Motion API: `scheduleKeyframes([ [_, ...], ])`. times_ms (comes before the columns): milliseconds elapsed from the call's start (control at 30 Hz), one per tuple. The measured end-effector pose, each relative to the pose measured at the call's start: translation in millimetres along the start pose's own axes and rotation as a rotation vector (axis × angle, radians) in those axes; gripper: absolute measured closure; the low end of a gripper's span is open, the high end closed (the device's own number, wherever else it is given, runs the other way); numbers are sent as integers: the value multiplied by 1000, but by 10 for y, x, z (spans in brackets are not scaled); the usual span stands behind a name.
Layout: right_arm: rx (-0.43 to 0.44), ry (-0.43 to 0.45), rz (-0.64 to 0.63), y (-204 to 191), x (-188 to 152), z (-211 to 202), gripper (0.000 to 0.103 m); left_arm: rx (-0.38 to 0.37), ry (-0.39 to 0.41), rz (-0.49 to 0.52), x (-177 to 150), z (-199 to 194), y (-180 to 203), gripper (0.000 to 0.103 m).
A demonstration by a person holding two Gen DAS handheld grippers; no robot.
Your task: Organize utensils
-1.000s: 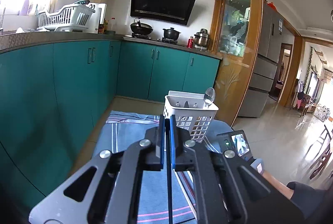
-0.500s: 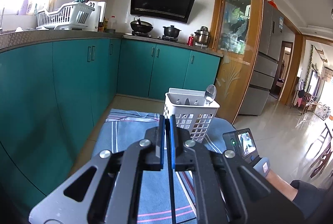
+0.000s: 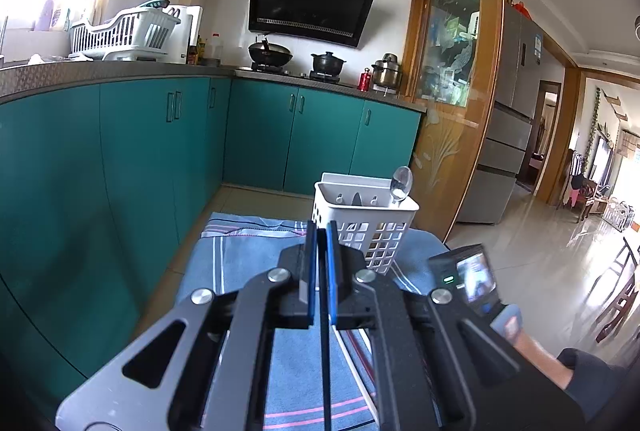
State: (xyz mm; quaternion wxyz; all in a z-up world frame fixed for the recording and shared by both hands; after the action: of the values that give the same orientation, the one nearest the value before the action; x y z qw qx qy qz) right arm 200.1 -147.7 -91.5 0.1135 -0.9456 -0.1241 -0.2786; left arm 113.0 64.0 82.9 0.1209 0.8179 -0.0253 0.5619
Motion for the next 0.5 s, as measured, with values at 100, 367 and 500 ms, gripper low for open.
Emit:
scheduleKeyframes([
  [100, 60, 90, 15, -28, 19, -507, 98, -7, 7, 10, 11, -36, 26, 99],
  [367, 144, 285, 0, -60, -5, -1711, 98, -35, 17, 27, 117, -203, 141, 99],
  [500, 146, 326, 9, -62, -48, -1968, 98, -14, 21, 61, 186, -274, 257, 99],
])
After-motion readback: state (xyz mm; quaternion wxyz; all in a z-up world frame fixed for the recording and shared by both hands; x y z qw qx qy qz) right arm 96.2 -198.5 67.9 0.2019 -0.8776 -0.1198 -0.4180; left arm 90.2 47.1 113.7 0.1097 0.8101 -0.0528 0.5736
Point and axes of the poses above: each gripper's, at about its wrist camera, not at the fingertips, and z roughly the way its jaws point, y to its right, x to its top, the point moved 3 cm from there along z, roughly the way its jaws point, and after that the axes turned 2 degrees about -y, right-handed, at the moved point
